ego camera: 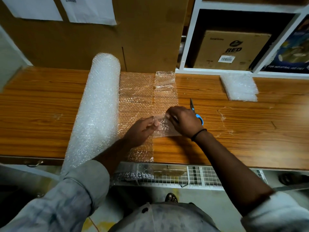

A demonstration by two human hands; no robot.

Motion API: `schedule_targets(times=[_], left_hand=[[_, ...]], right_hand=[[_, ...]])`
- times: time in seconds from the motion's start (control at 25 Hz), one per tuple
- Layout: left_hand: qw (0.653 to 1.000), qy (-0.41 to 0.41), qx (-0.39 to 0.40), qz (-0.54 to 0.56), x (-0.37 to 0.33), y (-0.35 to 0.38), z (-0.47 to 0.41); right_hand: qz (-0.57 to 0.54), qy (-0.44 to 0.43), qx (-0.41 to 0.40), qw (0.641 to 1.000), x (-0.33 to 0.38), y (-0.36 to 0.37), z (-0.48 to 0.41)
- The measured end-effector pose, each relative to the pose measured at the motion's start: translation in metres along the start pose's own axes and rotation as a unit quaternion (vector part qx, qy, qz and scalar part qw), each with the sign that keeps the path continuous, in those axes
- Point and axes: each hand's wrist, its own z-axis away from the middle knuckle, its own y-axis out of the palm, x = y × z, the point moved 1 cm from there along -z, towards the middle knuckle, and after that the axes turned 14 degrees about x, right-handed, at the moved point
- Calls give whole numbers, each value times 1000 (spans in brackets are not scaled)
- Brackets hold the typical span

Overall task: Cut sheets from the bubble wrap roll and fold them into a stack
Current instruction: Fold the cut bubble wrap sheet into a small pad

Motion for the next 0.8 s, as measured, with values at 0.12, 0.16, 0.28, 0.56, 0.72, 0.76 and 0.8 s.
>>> schedule_targets(times=[0.12,0.16,0.28,0.56,0.72,0.76,0.8], left_hand=[[996,-77,-42,-21,1,-1,-9],[993,-89,-62,-47,4,1,-12],[981,-78,-111,-141,16,6,-20],[939,-26,-100,-327,28,19,-25],[908,78,-115,-396,33,16,-18],[901,87,-111,-410,37,16,-18],[899,91,-108,-415,39,17,-19]], right_hand=[[-18,41,-3,999,-11,-9,-35],[-19,53,3,998,-15,-10,-44],[-14,88,42,995,-25,-5,-67],[3,137,47,989,-32,17,-61],[33,39,-81,995,-20,22,-13],[34,19,-79,996,-18,26,-1],[30,3,-67,997,-16,29,10]])
